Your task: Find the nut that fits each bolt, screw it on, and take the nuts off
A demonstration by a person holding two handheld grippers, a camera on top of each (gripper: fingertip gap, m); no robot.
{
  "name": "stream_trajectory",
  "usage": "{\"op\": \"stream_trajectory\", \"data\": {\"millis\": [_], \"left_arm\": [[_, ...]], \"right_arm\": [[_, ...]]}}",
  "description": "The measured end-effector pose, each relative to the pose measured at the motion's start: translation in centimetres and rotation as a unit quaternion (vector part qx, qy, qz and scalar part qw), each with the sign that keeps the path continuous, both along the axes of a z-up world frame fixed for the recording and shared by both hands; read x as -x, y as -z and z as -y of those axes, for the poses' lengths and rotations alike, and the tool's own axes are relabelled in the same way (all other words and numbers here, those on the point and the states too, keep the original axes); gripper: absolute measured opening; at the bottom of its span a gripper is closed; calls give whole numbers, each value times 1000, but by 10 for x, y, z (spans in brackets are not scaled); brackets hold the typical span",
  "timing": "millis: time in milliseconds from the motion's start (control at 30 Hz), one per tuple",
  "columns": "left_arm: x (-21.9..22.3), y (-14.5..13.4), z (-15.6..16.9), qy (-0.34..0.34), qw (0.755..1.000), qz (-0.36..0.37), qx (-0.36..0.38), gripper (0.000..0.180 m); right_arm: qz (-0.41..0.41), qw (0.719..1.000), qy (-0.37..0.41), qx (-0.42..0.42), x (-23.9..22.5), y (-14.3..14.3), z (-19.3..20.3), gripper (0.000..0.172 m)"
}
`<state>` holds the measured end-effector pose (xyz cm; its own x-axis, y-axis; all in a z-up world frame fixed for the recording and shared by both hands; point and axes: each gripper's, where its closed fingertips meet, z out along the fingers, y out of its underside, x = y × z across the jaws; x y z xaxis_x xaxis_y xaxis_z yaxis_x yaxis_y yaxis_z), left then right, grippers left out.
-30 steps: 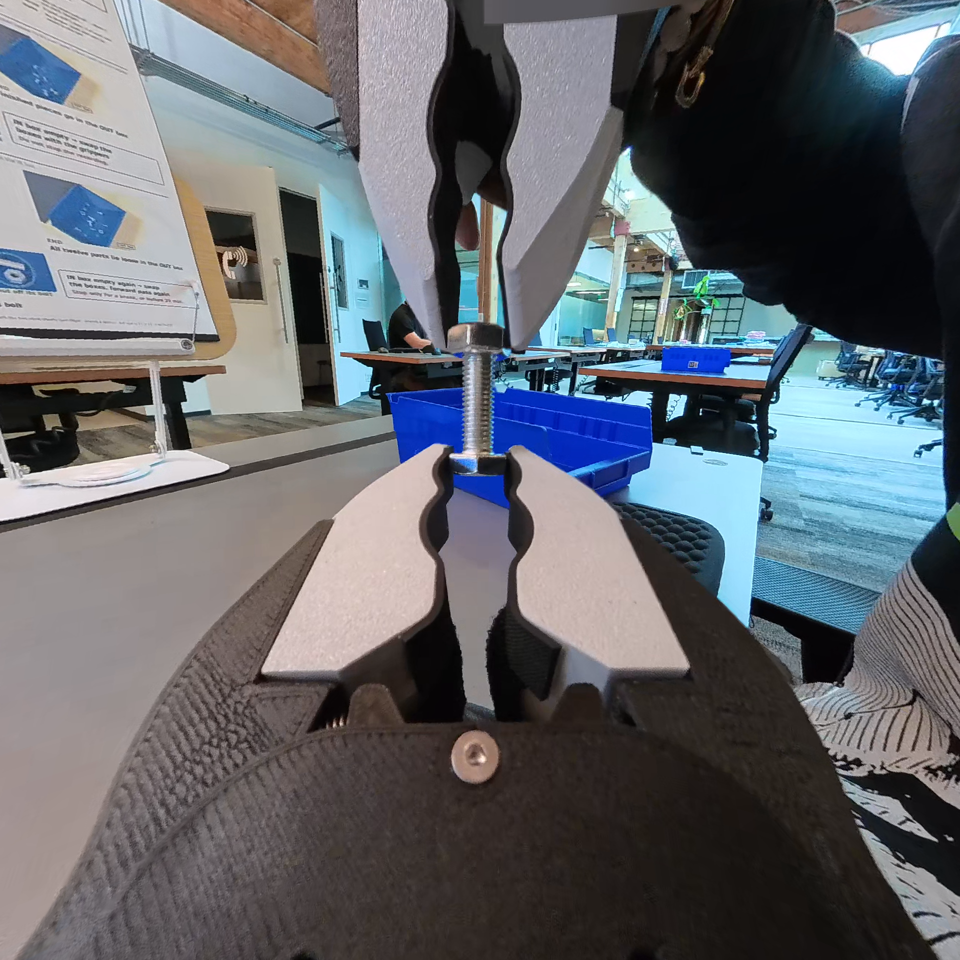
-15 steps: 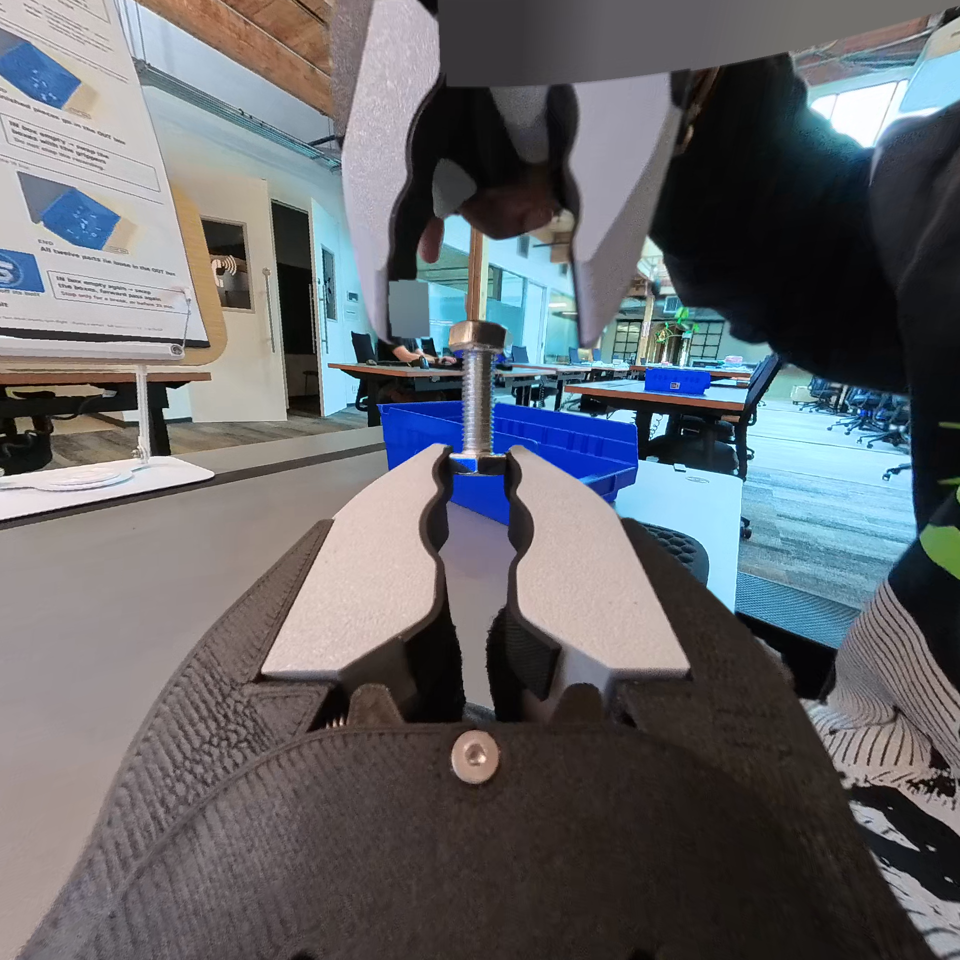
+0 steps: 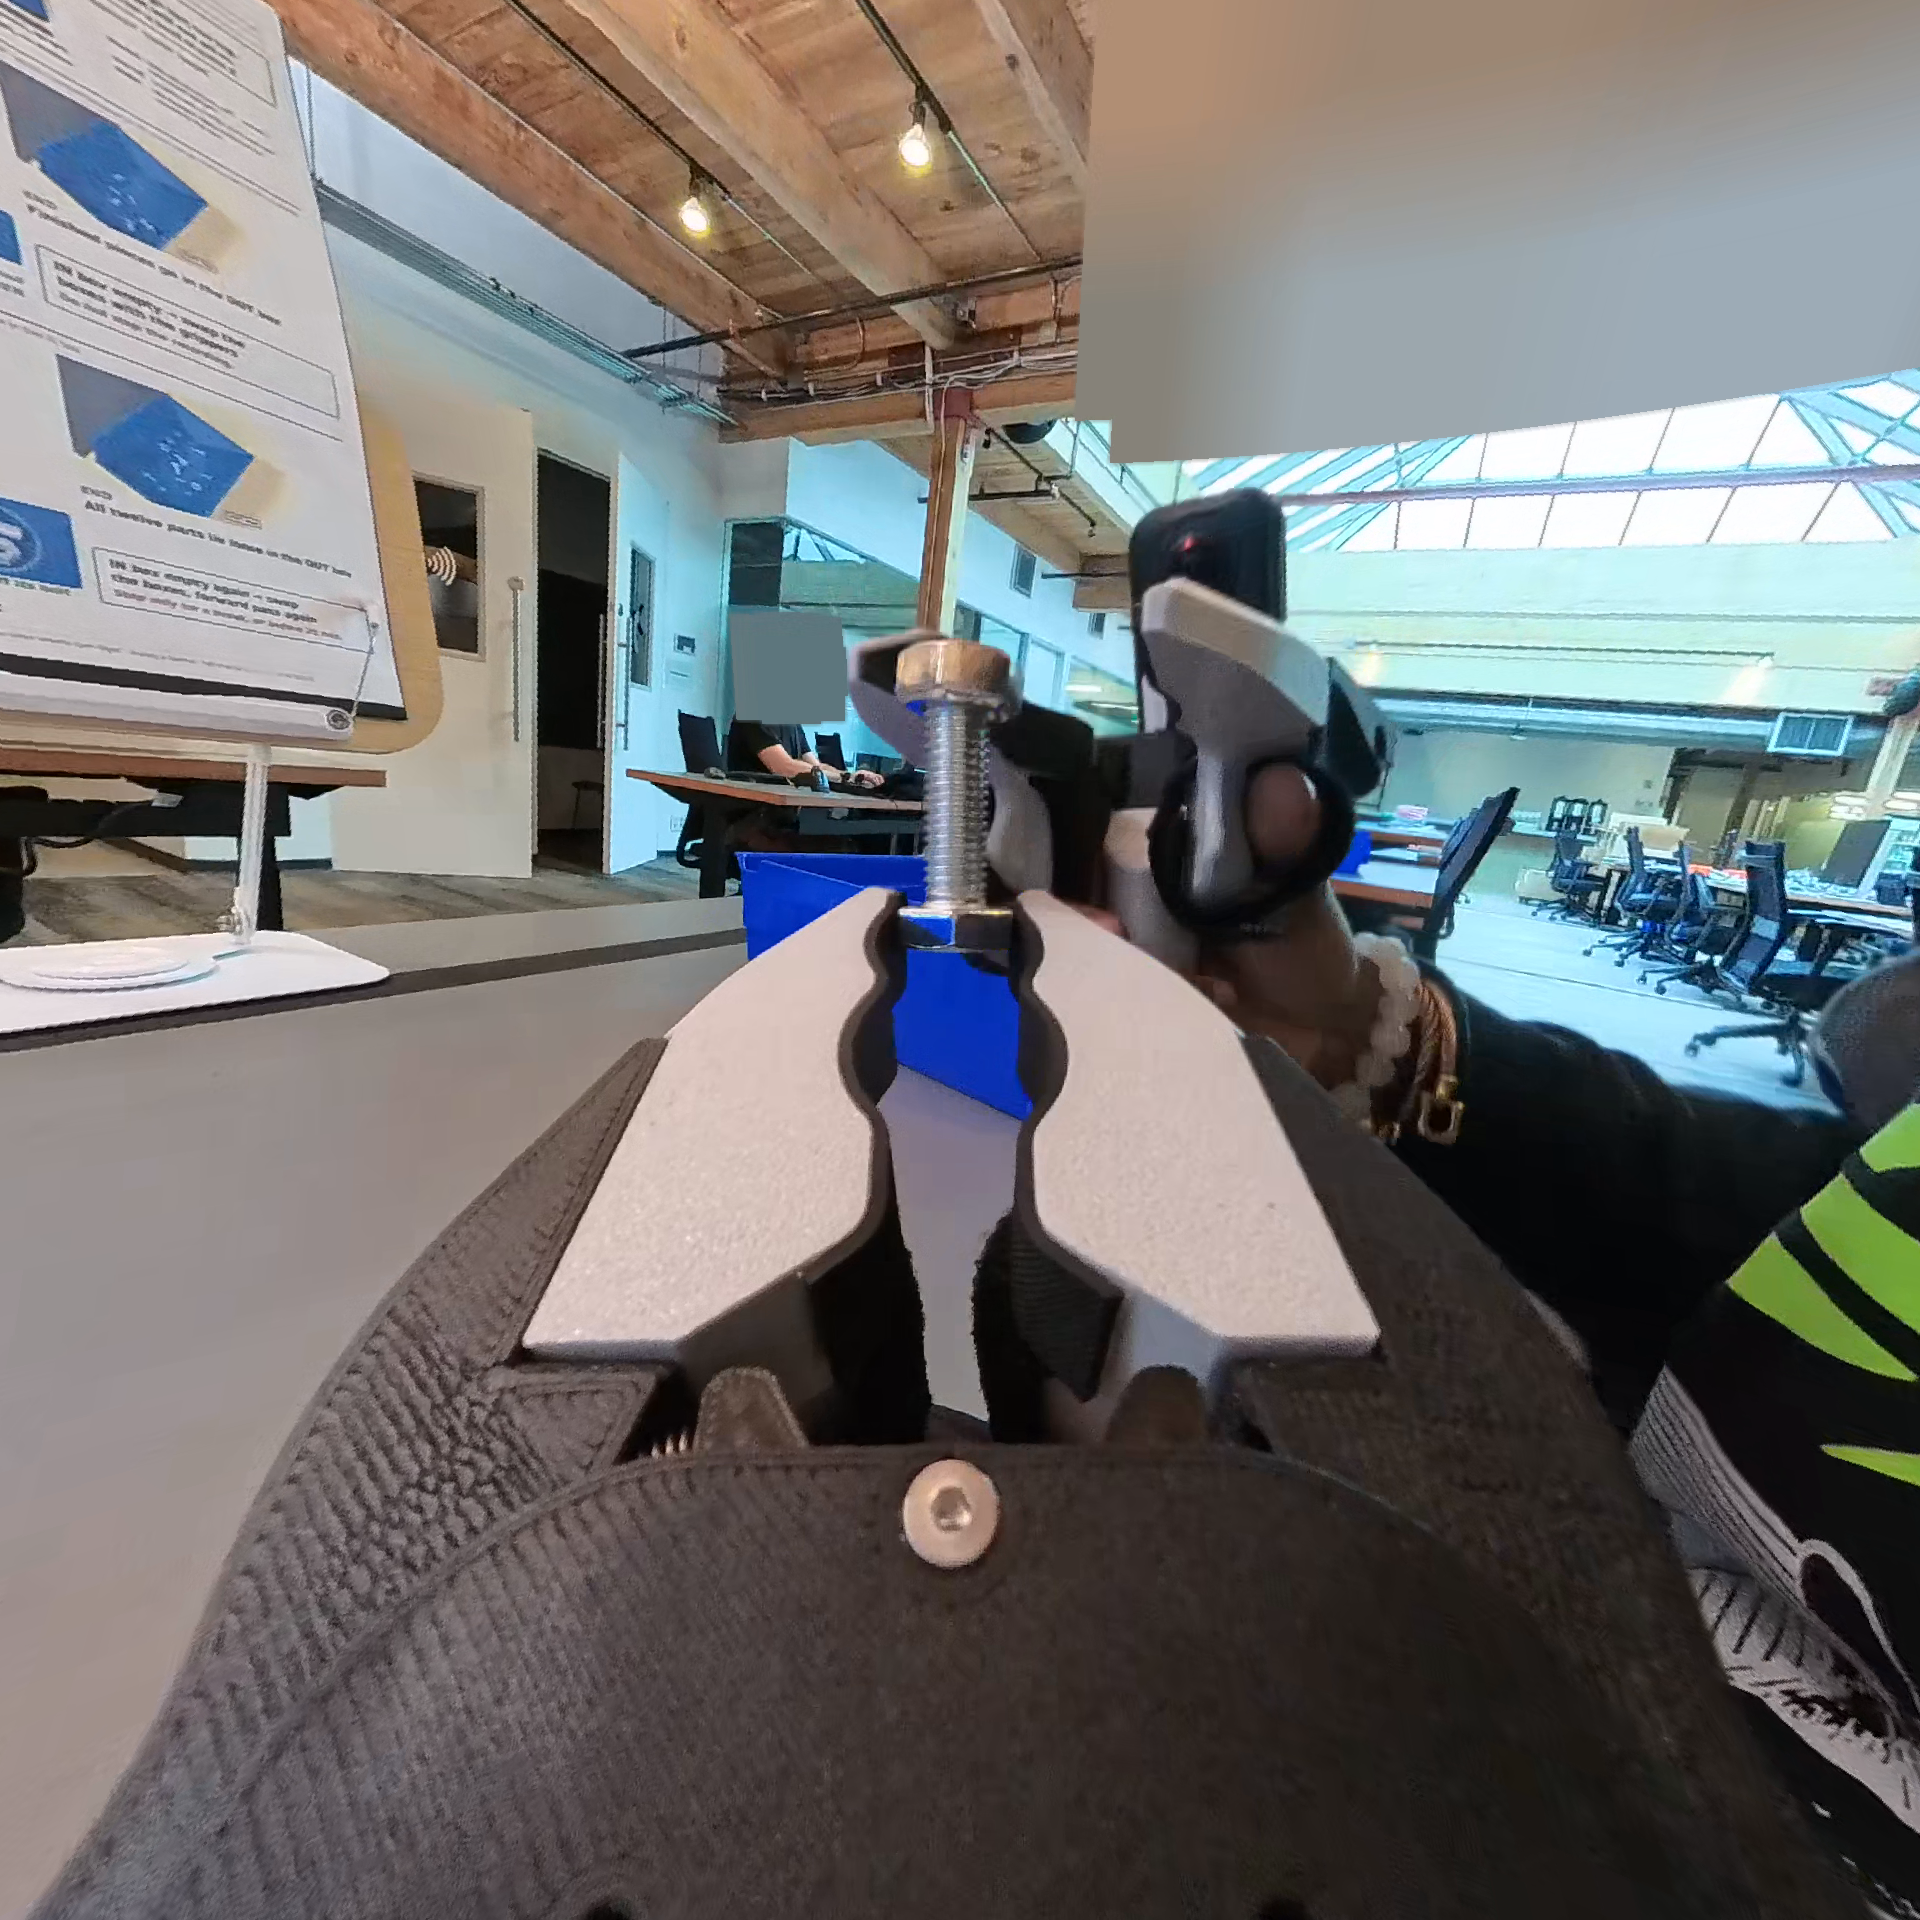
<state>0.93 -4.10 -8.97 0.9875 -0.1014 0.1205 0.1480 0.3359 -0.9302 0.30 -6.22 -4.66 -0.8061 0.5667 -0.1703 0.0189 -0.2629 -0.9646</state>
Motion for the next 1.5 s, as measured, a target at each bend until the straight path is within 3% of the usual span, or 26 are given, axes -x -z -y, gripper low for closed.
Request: {"op": "stream_trajectory", "data": {"millis": [533, 1067, 1300, 1500], "left_arm": [[-5, 3, -3, 5, 1000, -14, 8, 18], [4, 5, -4, -46, 999, -19, 18, 18], [4, 5, -4, -41, 999, -16, 16, 18], [5, 5, -4, -42, 999, -15, 18, 18]], "right_arm": [[-2, 999, -11, -35, 3, 9, 10, 19], [4, 985, 152, -75, 13, 12, 5, 19], [7, 988, 145, -53, 10, 7, 1, 38], [5, 992, 125, -22, 2, 6, 0, 37]]}}
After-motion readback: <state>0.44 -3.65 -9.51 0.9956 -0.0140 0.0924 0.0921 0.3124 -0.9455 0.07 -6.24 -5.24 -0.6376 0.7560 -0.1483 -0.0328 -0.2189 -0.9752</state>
